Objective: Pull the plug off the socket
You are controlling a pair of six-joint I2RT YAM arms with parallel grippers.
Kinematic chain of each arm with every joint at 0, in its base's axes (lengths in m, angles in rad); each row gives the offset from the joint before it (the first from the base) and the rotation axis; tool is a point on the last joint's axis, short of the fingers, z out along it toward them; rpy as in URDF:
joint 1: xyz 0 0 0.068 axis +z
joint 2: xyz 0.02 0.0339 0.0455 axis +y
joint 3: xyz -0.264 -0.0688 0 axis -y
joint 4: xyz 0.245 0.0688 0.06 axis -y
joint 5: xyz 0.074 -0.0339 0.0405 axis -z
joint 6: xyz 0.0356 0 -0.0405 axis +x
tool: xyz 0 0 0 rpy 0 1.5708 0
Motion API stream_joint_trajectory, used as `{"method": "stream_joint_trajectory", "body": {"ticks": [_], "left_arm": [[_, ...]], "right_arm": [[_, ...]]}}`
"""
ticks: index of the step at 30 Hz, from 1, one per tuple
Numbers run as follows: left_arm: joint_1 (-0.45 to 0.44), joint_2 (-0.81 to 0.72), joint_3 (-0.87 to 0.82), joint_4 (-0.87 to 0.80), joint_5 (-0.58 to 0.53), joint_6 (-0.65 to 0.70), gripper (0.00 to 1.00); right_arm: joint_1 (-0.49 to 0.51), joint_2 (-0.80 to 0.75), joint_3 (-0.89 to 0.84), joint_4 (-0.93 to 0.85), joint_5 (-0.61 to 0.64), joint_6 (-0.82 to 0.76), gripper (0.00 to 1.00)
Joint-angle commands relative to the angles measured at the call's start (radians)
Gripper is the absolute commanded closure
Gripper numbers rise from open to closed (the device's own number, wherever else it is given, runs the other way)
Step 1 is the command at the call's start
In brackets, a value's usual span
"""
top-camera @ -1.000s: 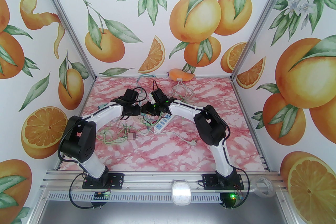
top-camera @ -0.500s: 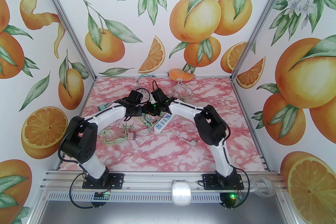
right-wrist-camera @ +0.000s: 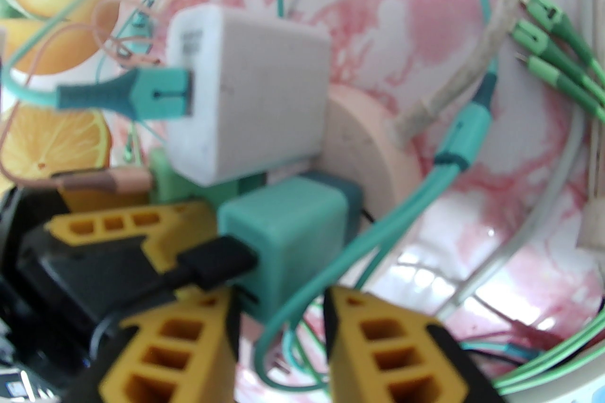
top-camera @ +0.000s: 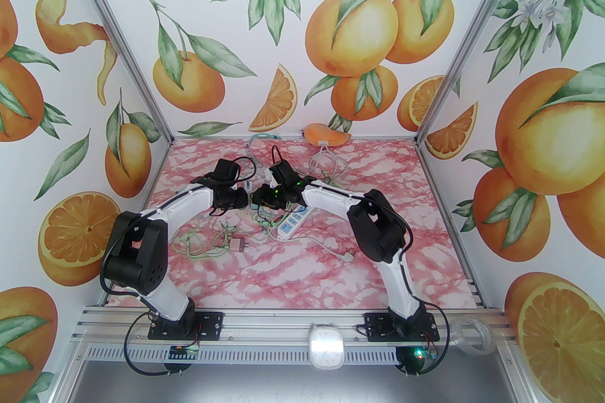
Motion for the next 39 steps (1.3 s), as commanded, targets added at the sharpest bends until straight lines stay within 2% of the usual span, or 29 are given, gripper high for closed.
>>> {"method": "stream_joint_trajectory", "body": {"ticks": [1,6,11,16,21,30,34,39], "left_arm": [[-0.049,-0.049,0.027,0.005,-0.058,0.021,0.87],[-0.146,-0.027,0.055,-0.033,-0.205,0.06,0.88],[-0.19,-0.01,0.074,-0.048,-0.256,0.084,0.88],[-0.151,-0.016,0.079,-0.043,-0.19,0.055,0.89],[-0.058,-0.054,0.058,-0.014,-0.044,0.005,0.89],[0.058,-0.085,0.037,0.001,0.115,-0.065,0.89],[0.044,-0.086,0.033,-0.001,0.09,-0.05,0.88],[-0.025,-0.073,0.031,-0.034,-0.032,-0.009,0.89]], "right_arm": [[0.006,0.09,-0.026,-0.186,0.09,-0.023,0.65],[0.011,0.106,-0.001,-0.211,0.088,-0.029,0.65],[0.011,0.114,0.012,-0.224,0.091,-0.033,0.65],[0.011,0.115,0.013,-0.23,0.093,-0.035,0.65],[0.012,0.114,0.007,-0.234,0.098,-0.038,0.66],[0.012,0.114,0.005,-0.234,0.102,-0.038,0.66],[0.011,0.117,0.006,-0.234,0.099,-0.036,0.66],[0.011,0.118,0.01,-0.234,0.099,-0.035,0.66]]}}
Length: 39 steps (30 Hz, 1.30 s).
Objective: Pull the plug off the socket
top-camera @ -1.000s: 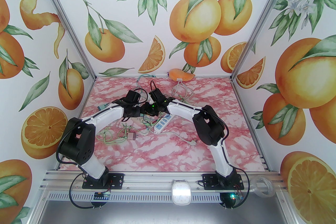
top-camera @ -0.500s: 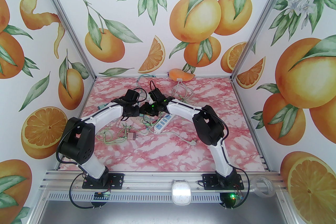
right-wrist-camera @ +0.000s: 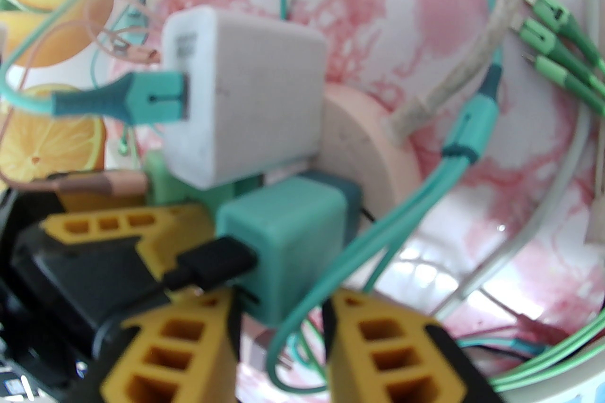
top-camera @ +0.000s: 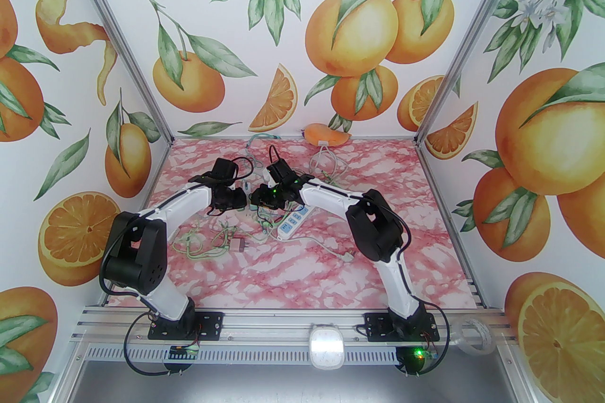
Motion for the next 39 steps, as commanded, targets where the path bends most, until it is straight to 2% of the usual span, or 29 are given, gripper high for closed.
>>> {"method": "stream_joint_trajectory", "body": {"ticks": [1,4,9,15,20,27,33,39], "left_arm": [[-0.058,-0.064,0.017,0.007,-0.079,0.028,0.88],[-0.109,-0.047,0.02,-0.016,-0.162,0.043,0.89],[-0.164,-0.036,0.021,-0.021,-0.226,0.053,0.89],[-0.144,-0.033,0.048,-0.045,-0.214,0.05,0.9],[-0.086,-0.084,0.077,-0.079,-0.156,0.055,0.89],[0.001,-0.158,0.106,-0.149,-0.135,0.08,0.89],[0.148,-0.198,0.133,-0.15,-0.047,0.113,0.88],[0.302,-0.132,0.202,-0.122,0.109,0.093,0.88]], "right_arm": [[0.003,0.1,-0.04,-0.167,0.101,-0.017,0.66],[0.003,0.101,-0.04,-0.17,0.1,-0.017,0.66],[0.004,0.103,-0.038,-0.171,0.101,-0.016,0.66],[0.006,0.104,-0.035,-0.178,0.103,-0.017,0.66],[0.006,0.099,-0.04,-0.178,0.108,-0.019,0.66],[0.004,0.099,-0.036,-0.176,0.11,-0.019,0.66],[0.004,0.1,-0.035,-0.173,0.106,-0.019,0.65],[0.005,0.1,-0.034,-0.175,0.105,-0.02,0.65]]}}
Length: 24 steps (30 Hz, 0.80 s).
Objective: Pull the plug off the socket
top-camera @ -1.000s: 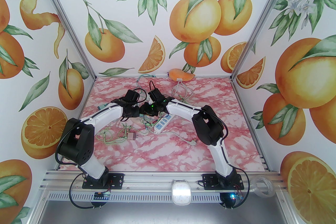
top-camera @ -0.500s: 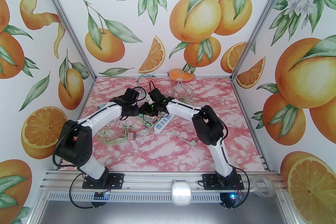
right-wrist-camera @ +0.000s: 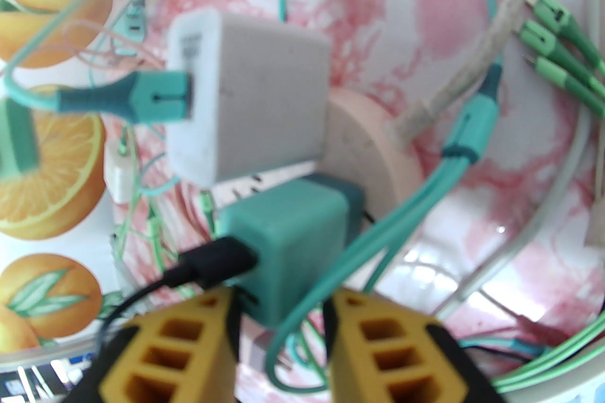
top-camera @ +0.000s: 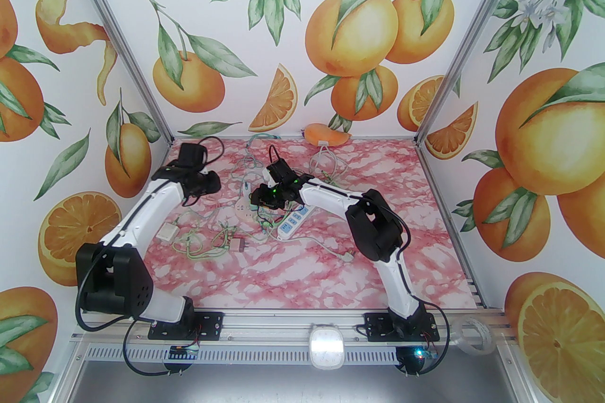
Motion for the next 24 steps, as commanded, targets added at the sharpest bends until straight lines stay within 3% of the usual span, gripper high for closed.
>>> {"method": "stream_joint_trajectory", "body": {"ticks": [1,5,7,12,24], "left_arm": [[0.069,0.047,0.073,0.026,0.132,-0.008,0.88],[0.117,0.112,0.109,0.06,0.204,-0.052,0.89],[0.159,0.203,0.136,0.143,0.3,-0.148,0.89],[0.191,0.354,0.196,0.22,0.367,-0.246,0.89],[0.198,0.629,0.466,0.176,0.37,-0.265,0.84]], "right_arm": [[0.003,0.094,-0.041,-0.171,0.105,-0.021,0.65],[0.004,0.093,-0.041,-0.173,0.105,-0.022,0.65],[0.003,0.089,-0.042,-0.174,0.107,-0.025,0.65],[0.004,0.084,-0.042,-0.181,0.111,-0.029,0.65],[0.002,0.081,-0.039,-0.184,0.115,-0.03,0.65]]}}
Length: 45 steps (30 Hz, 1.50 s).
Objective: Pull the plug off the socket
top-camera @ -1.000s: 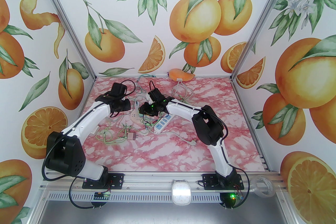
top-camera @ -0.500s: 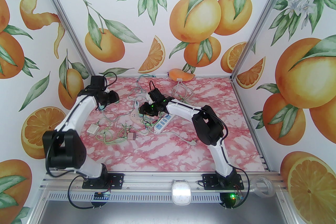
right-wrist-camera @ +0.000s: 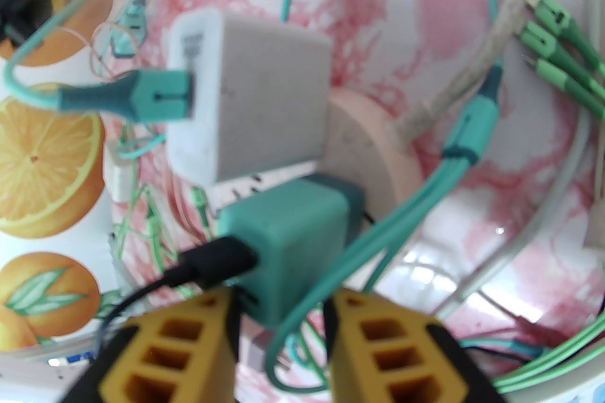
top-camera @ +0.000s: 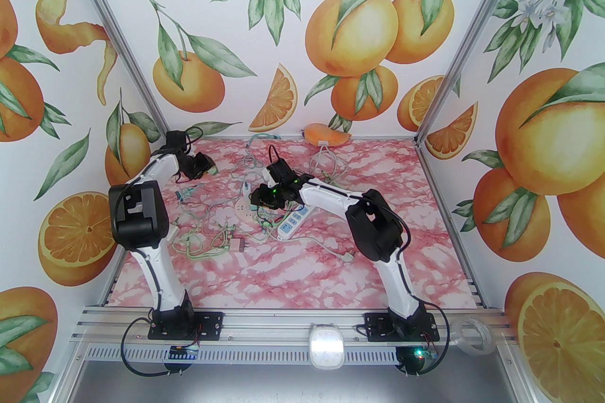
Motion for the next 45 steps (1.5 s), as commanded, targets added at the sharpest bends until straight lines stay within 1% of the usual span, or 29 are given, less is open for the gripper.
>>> {"method": "stream_joint_trajectory", "body": {"ticks": [1,6,10,11,14,16,18,21,25,31,36,43,45], "left_arm": [[0.003,0.073,0.094,-0.009,0.022,-0.017,0.83],[0.005,0.165,0.184,-0.036,0.026,-0.02,0.82],[0.007,0.207,0.234,-0.066,0.026,-0.01,0.78],[0.008,0.208,0.238,-0.067,0.028,-0.01,0.76],[0.008,0.198,0.236,-0.071,0.03,-0.006,0.6],[0.008,0.184,0.236,-0.074,0.038,-0.001,0.51],[0.009,0.163,0.234,-0.085,0.04,0.002,0.37],[0.007,0.122,0.217,-0.093,0.058,0.005,0.3],[0.002,0.031,0.153,-0.082,0.054,0.01,0.26],[-0.01,-0.143,-0.018,-0.031,0.045,0.014,0.25],[-0.036,-0.277,-0.159,-0.008,0.032,0.05,0.25],[-0.101,-0.43,-0.385,0.045,0.026,0.069,0.38],[-0.113,-0.476,-0.456,0.065,0.019,0.054,0.45]], "right_arm": [[0.003,0.082,-0.036,-0.185,0.113,-0.02,0.65],[0.003,0.083,-0.034,-0.186,0.118,-0.021,0.65],[0.002,0.081,-0.032,-0.19,0.122,-0.023,0.65],[0.001,0.079,-0.033,-0.19,0.122,-0.023,0.65],[0.001,0.078,-0.034,-0.191,0.124,-0.022,0.65],[0.002,0.078,-0.033,-0.19,0.125,-0.022,0.64],[0.002,0.082,-0.029,-0.186,0.123,-0.023,0.63],[0.001,0.082,-0.023,-0.182,0.116,-0.027,0.6],[0.0,0.07,-0.01,-0.169,0.114,-0.044,0.57],[-0.006,0.03,0.045,-0.17,0.119,-0.084,0.48],[-0.014,-0.029,0.041,-0.182,0.176,-0.13,0.44],[-0.03,-0.109,-0.012,-0.221,0.271,-0.139,0.43],[-0.034,-0.144,-0.062,-0.229,0.313,-0.132,0.43]]}}
